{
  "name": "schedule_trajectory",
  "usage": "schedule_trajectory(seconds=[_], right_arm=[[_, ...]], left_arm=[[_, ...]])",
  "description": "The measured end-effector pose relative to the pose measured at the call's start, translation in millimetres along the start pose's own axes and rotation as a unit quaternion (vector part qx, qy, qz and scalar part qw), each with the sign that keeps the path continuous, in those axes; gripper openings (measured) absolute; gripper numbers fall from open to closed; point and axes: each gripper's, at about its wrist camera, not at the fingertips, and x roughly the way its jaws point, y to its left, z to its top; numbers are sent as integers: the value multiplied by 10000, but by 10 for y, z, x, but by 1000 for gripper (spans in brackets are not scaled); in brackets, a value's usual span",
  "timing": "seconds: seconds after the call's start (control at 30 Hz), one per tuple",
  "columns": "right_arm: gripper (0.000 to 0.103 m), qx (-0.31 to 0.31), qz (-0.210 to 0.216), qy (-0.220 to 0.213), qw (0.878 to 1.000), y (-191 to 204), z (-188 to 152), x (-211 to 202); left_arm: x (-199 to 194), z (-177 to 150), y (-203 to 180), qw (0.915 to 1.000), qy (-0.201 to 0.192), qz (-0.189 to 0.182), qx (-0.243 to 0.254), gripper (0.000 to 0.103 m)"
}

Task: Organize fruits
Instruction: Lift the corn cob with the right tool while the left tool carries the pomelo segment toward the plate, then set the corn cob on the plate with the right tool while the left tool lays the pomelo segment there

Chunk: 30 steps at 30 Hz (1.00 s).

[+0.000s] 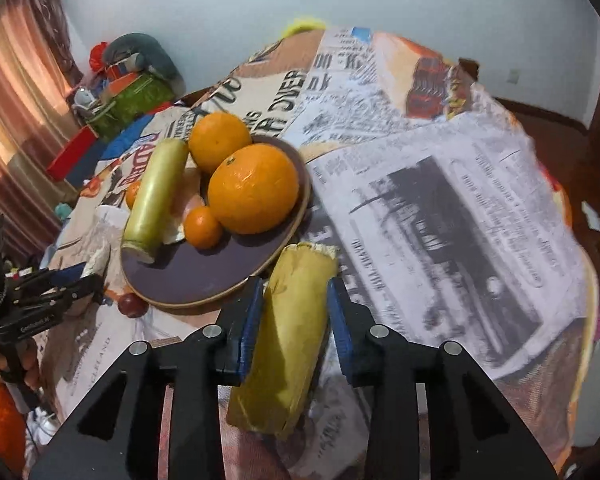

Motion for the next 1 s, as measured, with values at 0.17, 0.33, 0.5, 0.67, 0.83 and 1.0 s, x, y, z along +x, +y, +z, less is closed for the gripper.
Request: schedule_trajectory(seconds=[0.17,0.33,0.5,0.67,0.83,1.0], right_arm=[[45,-10,52,228,9997,10,-13,166],[41,14,74,134,9999,8,-38,134],[37,-29,183,-211,9996,67,-52,-108],[35,-337,146,-685,9970,225,-12,-433],[35,-358,258,-916,9948,285,62,-552],[35,-403,324,-1105,9925,346,151,-608]], left_arm=[[-40,-10,-1,10000,-56,-29,-39,43],[-202,-10,-62,9996,-270,-38,37,43],[-435,61,-149,9982,-580,-96,116,42],[-639,154,-223,9961,-847,-226,127,28],[-687,241,-323,9943,-1010,-267,223,25],[-694,303,-383,9930,-1093,-349,288,24]])
